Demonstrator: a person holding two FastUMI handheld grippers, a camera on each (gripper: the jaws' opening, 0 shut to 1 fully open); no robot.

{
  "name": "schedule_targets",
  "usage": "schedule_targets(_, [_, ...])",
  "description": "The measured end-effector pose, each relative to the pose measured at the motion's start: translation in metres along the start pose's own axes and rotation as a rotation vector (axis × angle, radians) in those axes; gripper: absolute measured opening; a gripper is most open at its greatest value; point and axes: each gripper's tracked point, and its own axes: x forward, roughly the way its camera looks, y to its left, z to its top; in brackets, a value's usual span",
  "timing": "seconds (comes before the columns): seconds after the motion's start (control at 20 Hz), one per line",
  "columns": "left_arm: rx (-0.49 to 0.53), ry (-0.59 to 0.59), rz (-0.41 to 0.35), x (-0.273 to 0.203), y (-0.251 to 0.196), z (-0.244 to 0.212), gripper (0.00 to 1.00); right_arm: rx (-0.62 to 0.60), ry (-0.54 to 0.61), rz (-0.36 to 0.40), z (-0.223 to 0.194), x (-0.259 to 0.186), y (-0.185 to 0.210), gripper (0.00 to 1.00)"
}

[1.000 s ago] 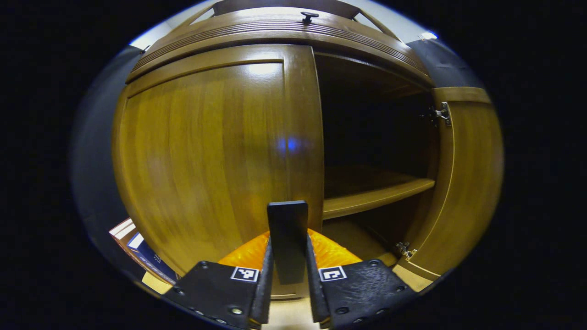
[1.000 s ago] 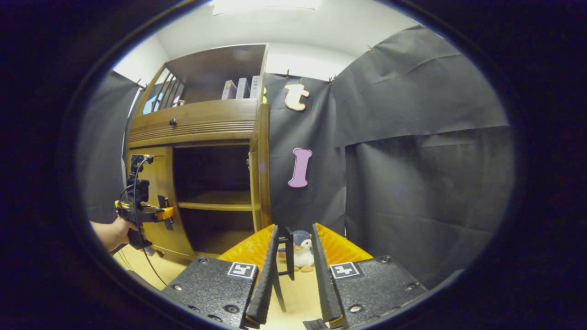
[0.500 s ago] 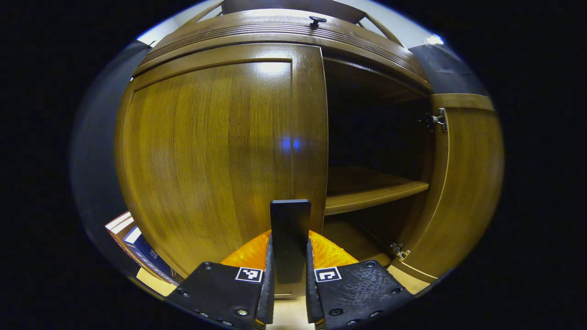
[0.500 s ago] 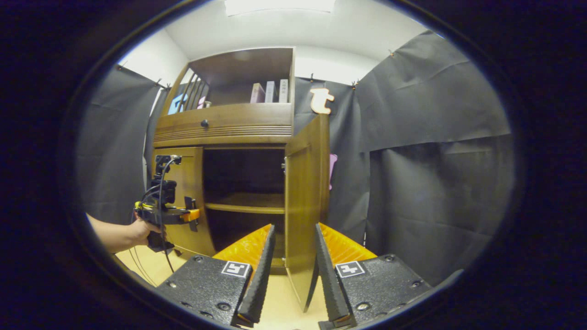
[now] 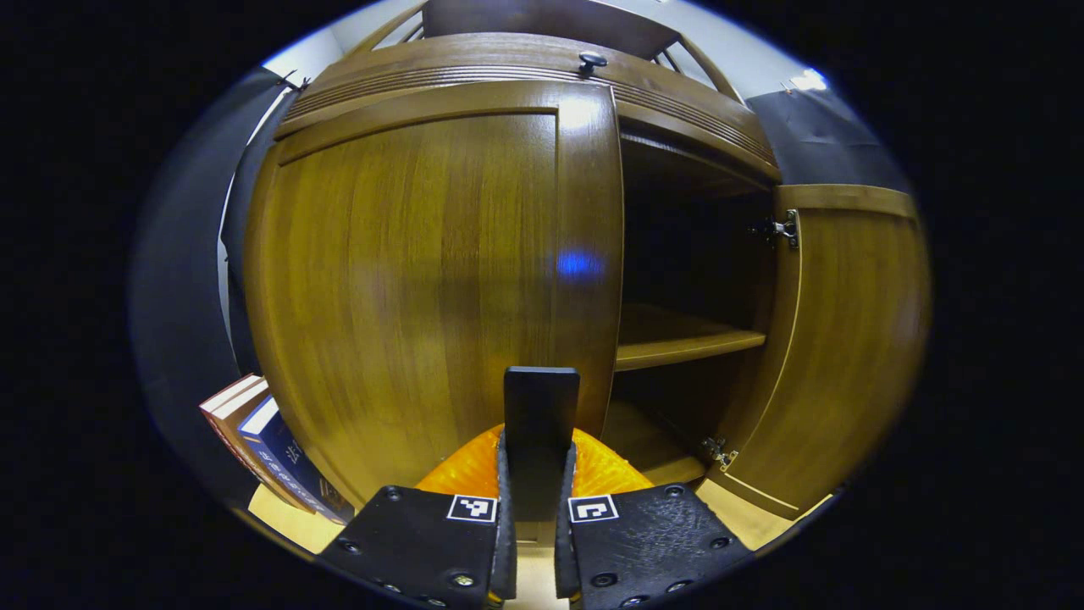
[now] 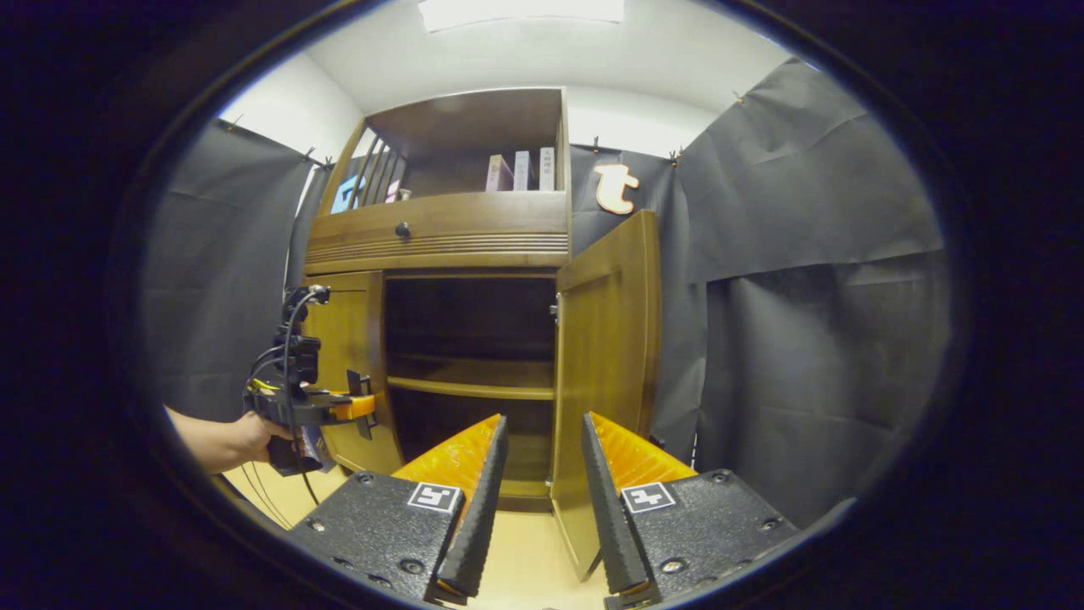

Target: Open the right door of the double-door shoe cabinet with the right hand, and open the left door with the left hand.

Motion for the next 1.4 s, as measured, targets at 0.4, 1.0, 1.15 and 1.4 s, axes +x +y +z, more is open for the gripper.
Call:
schedule_targets(0.4, [-0.048, -0.021, 0.036, -0.044, 0.012, -0.007, 0.17, -0.036, 0.022, 0.070, 0.001, 0.024, 0.031, 0.83])
schedule_targets(1.0, [-0.093, 0.008, 0.130, -0.108, 0.037, -0.014, 0.16, -0.058, 0.022, 0.122, -0.003, 0.042, 0.060, 0.95])
schedule_targets(1.15, [-0.102, 0.012, 0.164, -0.127, 0.052, -0.017, 0.16, -0.061, 0.033, 0.129, -0.015, 0.036, 0.065, 1.00])
schedule_targets(1.4, [-0.126, 0.019, 0.216, -0.151, 0.074, -0.021, 0.16, -0.066, 0.049, 0.137, -0.017, 0.038, 0.069, 1.00])
